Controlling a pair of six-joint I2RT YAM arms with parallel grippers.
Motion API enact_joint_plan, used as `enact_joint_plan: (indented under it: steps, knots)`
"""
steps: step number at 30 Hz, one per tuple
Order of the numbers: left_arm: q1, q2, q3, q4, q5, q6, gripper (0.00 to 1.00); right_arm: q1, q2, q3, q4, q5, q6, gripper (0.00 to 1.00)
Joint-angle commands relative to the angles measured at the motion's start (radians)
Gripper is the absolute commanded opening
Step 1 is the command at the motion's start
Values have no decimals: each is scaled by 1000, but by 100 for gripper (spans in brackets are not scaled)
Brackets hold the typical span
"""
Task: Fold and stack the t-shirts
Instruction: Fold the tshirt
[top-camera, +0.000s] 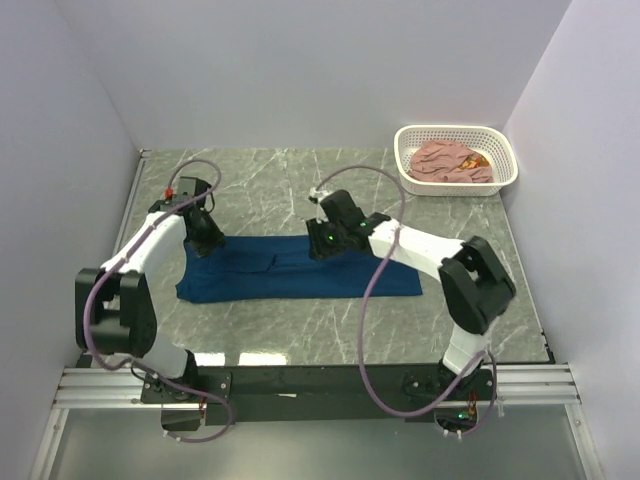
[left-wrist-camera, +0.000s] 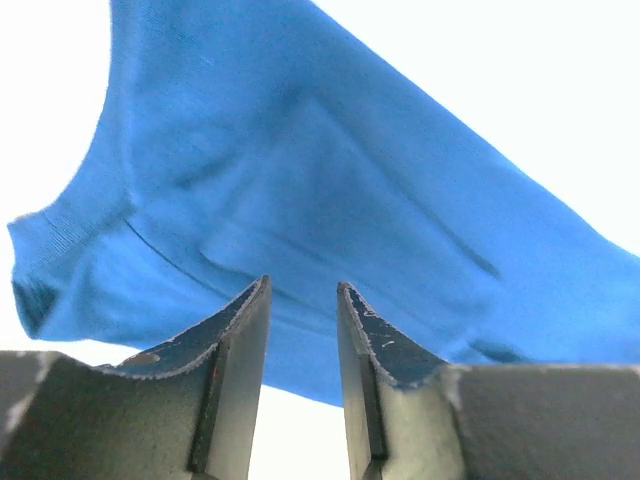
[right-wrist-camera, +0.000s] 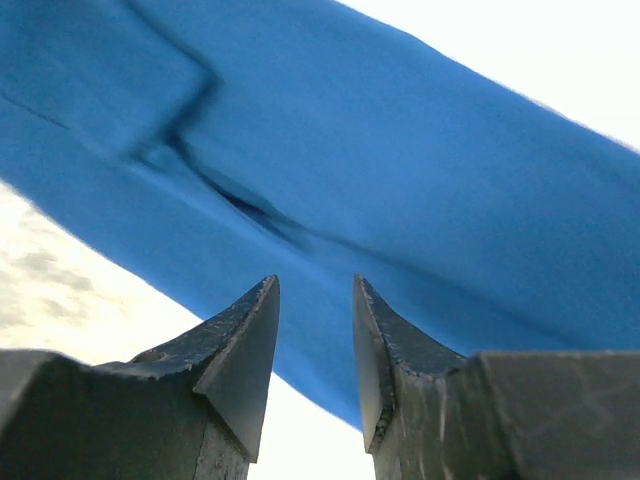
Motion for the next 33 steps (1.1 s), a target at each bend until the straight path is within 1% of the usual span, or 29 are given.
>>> enact_joint_plan:
  steps: [1, 3, 9, 13, 17, 19, 20, 22, 23, 24, 26, 27, 28, 29, 30, 31, 32, 33]
  knots:
    - [-48, -52, -5, -22, -46, -56, 39, -8, -80, -102, -99, 187, -25, 43]
    - [-65, -40, -33, -8, -36, -73, 39, -8, -105, -154, -122, 230, -3, 43]
    - [-75, 31, -77, 52, -16, -104, 37, -6, -116, -265, -114, 236, 47, 43]
    - [-75, 100, -65, 68, -34, -105, 36, 5, -107, -297, -120, 224, 60, 43]
    - [-73, 224, -19, 87, -65, -87, 36, 50, -71, -303, -159, 201, 66, 43]
    - [-73, 276, 42, 90, -77, -62, 35, 83, -53, -297, -174, 167, 69, 43]
    - [-73, 331, 70, 88, -83, -50, 36, 118, -45, -297, -191, 155, 72, 43]
    - [-73, 390, 172, 73, -94, -6, 36, 158, -28, -277, -211, 100, 81, 44]
    - [-73, 445, 211, 69, -94, 13, 36, 204, -22, -266, -235, 83, 89, 43]
    - [-75, 471, 295, 65, -86, 43, 37, 224, -10, -239, -248, 61, 93, 43]
    - [-76, 550, 383, 61, -66, 83, 37, 264, 2, -204, -265, -14, 107, 43]
    - [-79, 578, 479, 58, -46, 121, 38, 296, 22, -161, -266, -37, 113, 43]
    - [-81, 607, 530, 53, -34, 143, 38, 311, 36, -133, -260, -57, 116, 43]
    - [-91, 672, 633, 44, -28, 162, 38, 325, 53, -63, -262, -86, 116, 43]
    - [-98, 706, 686, 33, -29, 191, 39, 357, 97, -21, -268, -94, 110, 43]
    - [-107, 765, 735, 18, -31, 205, 39, 373, 117, 23, -291, -96, 89, 43]
    - [-108, 792, 818, 7, -28, 212, 40, 388, 131, 97, -303, -67, 78, 43]
    - [-108, 810, 852, 1, -19, 221, 40, 397, 137, 128, -318, -47, 66, 42]
